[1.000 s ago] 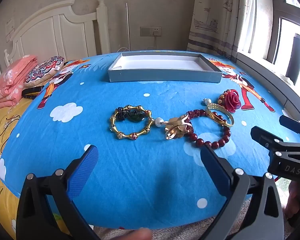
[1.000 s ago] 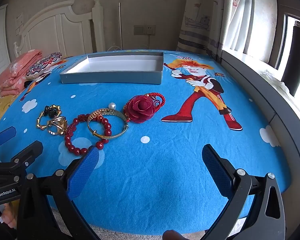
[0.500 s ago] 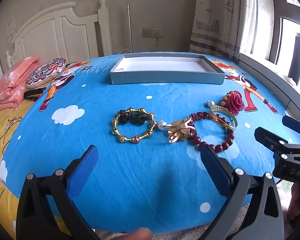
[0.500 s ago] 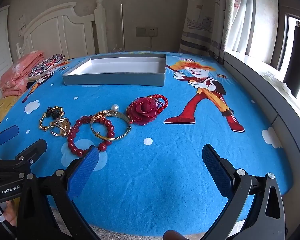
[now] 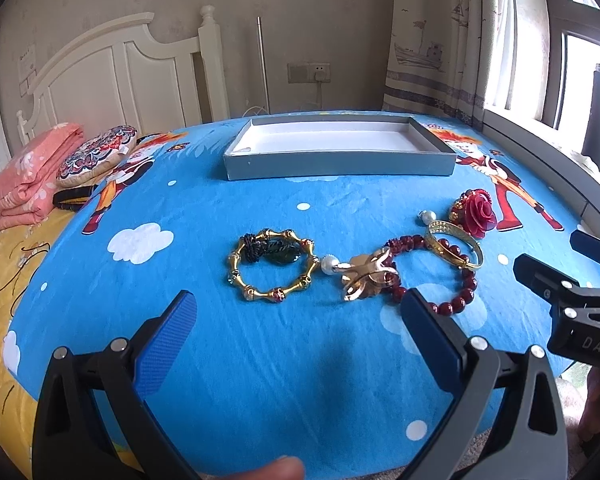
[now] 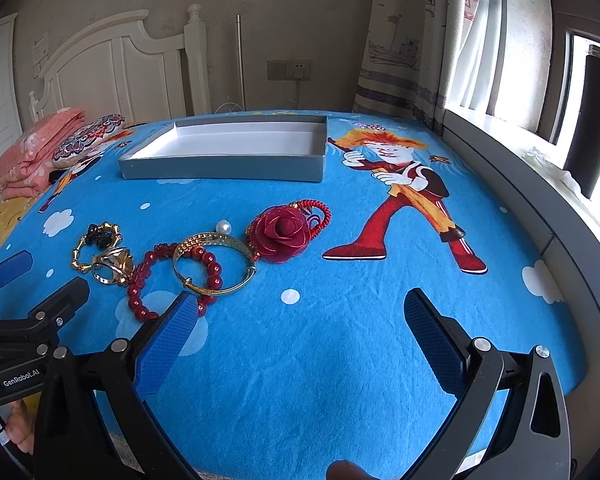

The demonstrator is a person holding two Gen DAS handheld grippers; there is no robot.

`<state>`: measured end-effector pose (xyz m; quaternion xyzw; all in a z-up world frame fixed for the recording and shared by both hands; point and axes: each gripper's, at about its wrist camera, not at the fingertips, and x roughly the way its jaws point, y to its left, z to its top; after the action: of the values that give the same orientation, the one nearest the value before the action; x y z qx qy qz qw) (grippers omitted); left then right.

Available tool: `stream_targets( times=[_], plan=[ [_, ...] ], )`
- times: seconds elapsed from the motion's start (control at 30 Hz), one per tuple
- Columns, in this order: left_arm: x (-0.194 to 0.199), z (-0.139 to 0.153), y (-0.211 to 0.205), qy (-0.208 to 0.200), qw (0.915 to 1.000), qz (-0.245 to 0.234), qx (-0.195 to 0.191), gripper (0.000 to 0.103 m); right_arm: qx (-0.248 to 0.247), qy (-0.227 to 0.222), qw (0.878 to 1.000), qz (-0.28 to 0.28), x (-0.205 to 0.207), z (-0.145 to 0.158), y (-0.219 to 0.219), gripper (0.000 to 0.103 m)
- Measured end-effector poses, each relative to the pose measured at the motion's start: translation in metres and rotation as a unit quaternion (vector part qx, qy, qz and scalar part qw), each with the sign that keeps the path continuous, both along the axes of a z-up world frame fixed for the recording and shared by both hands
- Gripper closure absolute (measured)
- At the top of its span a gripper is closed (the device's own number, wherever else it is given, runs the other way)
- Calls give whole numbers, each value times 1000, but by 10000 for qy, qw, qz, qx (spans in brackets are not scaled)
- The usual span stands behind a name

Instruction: Organize jewelry

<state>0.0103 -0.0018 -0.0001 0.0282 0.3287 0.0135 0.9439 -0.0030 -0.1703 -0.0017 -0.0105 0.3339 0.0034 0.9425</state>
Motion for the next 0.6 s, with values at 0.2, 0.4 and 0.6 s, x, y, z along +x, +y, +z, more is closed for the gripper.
stream_targets(
  times=[0.2,0.4,0.6],
  plan=[
    [0,1,0,1,10000,4,0,4,1,5,10000,-8,0,-1,0,7],
    [0,1,0,10,10000,7,-9,4,-7,17,10000,-8,0,-1,1,7],
    [0,1,0,15,10000,8,-16,4,-4,35,10000,-13,1,0,1,7]
  ],
)
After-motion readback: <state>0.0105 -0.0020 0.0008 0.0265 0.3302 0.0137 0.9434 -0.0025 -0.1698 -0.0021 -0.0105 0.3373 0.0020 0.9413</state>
